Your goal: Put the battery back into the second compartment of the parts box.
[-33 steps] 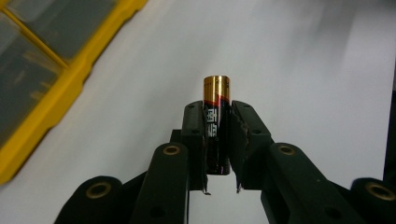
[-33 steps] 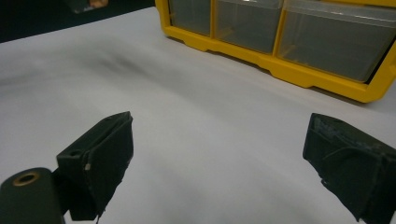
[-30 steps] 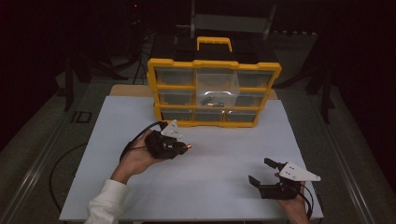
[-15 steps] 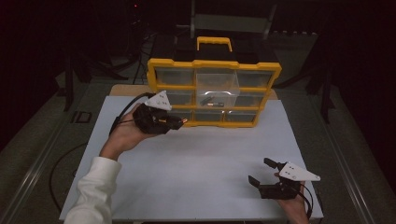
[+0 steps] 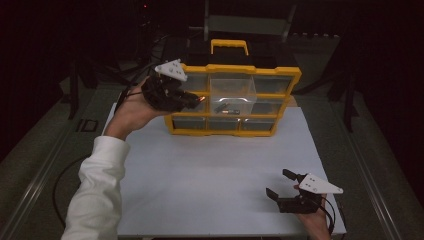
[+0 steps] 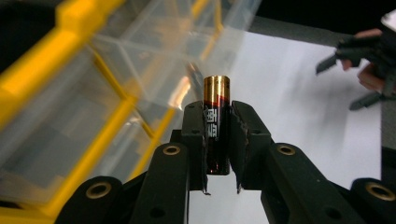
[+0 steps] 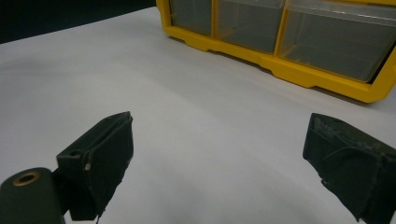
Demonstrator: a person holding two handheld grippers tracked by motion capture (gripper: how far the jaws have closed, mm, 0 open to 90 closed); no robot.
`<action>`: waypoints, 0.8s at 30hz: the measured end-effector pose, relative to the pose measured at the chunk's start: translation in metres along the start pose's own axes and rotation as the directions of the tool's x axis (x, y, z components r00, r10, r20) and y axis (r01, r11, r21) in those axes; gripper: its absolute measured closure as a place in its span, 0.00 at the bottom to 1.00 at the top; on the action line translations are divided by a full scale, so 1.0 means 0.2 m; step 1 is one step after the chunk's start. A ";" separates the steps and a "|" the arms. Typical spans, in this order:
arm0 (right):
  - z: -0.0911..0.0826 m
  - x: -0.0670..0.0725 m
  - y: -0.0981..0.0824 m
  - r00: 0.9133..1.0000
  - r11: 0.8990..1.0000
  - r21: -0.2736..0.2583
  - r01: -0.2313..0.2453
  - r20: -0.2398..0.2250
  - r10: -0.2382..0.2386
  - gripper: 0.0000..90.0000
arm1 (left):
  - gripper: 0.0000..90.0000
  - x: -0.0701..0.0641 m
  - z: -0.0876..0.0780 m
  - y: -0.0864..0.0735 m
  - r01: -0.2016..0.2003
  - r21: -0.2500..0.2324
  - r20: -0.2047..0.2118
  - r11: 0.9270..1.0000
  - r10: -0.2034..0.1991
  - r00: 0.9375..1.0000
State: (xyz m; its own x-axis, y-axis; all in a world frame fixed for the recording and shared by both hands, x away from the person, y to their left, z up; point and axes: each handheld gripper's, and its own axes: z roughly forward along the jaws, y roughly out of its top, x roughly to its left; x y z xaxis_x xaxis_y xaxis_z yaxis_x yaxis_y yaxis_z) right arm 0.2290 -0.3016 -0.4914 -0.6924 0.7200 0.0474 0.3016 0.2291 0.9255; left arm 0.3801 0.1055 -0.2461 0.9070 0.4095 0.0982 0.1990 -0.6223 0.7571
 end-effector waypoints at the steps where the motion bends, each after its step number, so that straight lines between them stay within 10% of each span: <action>1: 0.00 0.00 0.00 1.000 1.000 0.000 -0.003 -0.002 0.003 0.10 | 0.87 0.01 0.00 0.02 0.008 -0.006 0.000 1.000 -0.008 1.000; 24: 0.00 0.00 0.00 1.000 1.000 -0.002 -0.002 -0.006 0.002 0.10 | 0.86 0.08 0.25 0.28 0.122 0.023 -0.040 0.992 -0.121 0.992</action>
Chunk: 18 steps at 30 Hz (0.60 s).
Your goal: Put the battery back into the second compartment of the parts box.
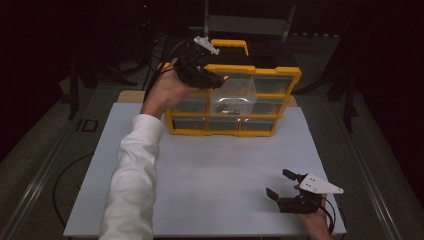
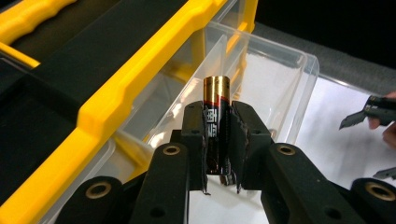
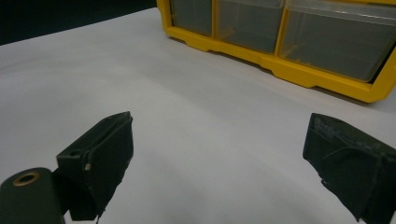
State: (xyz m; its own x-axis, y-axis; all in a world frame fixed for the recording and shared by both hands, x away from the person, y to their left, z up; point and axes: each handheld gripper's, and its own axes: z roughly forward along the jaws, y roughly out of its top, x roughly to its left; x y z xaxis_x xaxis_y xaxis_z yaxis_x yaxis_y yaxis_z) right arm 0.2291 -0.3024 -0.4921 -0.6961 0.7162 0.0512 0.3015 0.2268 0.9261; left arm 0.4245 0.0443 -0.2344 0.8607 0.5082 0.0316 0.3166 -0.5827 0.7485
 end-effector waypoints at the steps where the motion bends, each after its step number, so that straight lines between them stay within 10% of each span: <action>1: 0.00 0.00 0.00 1.000 1.000 0.000 0.001 0.000 -0.001 0.09 | 0.85 0.00 0.00 0.00 0.016 -0.016 -0.006 1.000 -0.016 1.000; 6: 0.00 0.00 0.00 1.000 1.000 -0.003 0.003 0.002 -0.003 0.10 | 0.21 0.02 -0.01 -0.05 0.065 -0.036 -0.039 0.997 -0.066 0.997; 18: 0.00 0.01 0.00 1.000 1.000 0.003 0.005 -0.001 -0.005 0.09 | 0.09 0.04 -0.15 -0.49 0.105 -0.088 -0.147 0.991 -0.117 0.982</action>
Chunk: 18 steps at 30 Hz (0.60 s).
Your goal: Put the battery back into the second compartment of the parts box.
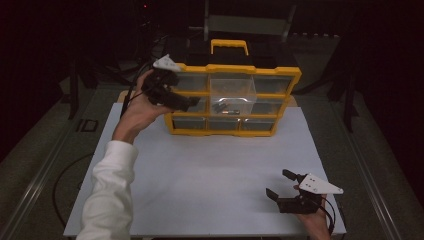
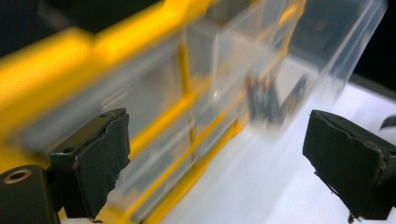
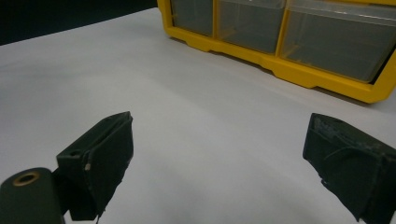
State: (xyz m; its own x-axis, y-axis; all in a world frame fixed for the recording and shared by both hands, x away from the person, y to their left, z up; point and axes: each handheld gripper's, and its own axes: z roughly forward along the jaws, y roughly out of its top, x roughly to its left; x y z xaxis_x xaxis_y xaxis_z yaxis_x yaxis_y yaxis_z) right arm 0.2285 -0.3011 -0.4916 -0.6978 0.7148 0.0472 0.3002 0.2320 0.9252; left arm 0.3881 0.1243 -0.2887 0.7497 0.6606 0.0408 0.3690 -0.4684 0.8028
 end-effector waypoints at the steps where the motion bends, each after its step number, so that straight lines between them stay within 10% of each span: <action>1: 0.00 0.00 0.00 1.000 1.000 0.000 0.000 0.000 0.000 0.09 | 0.09 0.00 0.00 0.00 0.000 0.000 0.000 1.000 0.000 1.000; 13: 0.01 0.02 0.00 1.000 1.000 0.002 0.001 -0.006 -0.001 0.09 | 0.07 -0.17 -0.03 -0.66 0.019 -0.026 -0.050 0.999 -0.020 0.999; 18: 0.01 0.02 0.00 1.000 1.000 0.005 0.003 -0.007 -0.003 0.09 | 0.06 -0.21 -0.04 -0.82 0.040 -0.032 -0.065 0.999 -0.042 0.997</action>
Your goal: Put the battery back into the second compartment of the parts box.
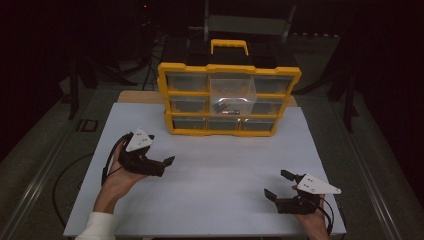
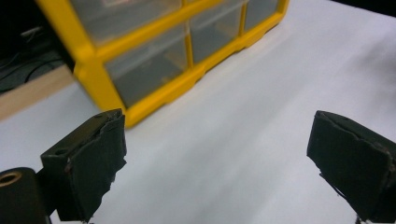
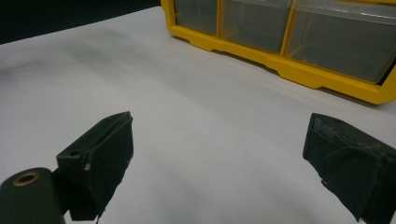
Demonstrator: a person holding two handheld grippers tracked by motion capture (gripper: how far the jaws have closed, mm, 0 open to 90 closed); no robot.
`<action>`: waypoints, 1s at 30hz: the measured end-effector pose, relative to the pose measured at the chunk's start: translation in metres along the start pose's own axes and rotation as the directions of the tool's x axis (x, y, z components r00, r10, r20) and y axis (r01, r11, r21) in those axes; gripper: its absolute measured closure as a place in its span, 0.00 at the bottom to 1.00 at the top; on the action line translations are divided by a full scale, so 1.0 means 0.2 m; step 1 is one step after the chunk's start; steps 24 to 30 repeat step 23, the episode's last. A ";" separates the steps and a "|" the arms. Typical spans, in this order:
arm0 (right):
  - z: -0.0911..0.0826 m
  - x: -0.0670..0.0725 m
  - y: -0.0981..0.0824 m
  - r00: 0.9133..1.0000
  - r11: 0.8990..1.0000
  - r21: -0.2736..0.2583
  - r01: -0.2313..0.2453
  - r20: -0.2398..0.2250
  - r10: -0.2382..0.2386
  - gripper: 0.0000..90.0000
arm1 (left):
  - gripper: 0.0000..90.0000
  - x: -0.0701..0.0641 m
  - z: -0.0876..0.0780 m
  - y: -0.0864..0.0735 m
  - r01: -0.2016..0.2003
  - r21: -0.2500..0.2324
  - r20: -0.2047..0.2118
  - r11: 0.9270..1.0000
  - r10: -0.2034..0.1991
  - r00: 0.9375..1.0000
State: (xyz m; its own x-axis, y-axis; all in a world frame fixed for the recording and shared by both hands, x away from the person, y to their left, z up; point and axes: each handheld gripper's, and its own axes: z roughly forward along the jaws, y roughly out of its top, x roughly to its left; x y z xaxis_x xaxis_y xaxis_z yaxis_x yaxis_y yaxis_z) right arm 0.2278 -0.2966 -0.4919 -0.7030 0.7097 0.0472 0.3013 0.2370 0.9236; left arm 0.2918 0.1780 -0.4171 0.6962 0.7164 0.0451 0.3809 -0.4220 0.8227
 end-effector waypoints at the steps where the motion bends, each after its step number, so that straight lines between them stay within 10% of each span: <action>1: 0.00 0.00 0.00 1.000 1.000 0.000 0.001 0.001 -0.001 0.09 | 0.05 0.00 -0.01 -0.03 0.006 -0.005 -0.003 1.000 -0.006 1.000; 16: 0.00 0.00 0.00 1.000 1.000 -0.005 -0.002 0.004 0.002 0.09 | 0.02 -0.06 -0.12 -0.39 0.097 -0.075 -0.088 0.992 -0.104 0.991; 30: 0.01 0.00 0.00 1.000 1.000 -0.004 0.004 0.005 -0.004 0.09 | 0.02 -0.04 -0.13 -0.43 0.120 -0.075 -0.098 0.990 -0.127 0.987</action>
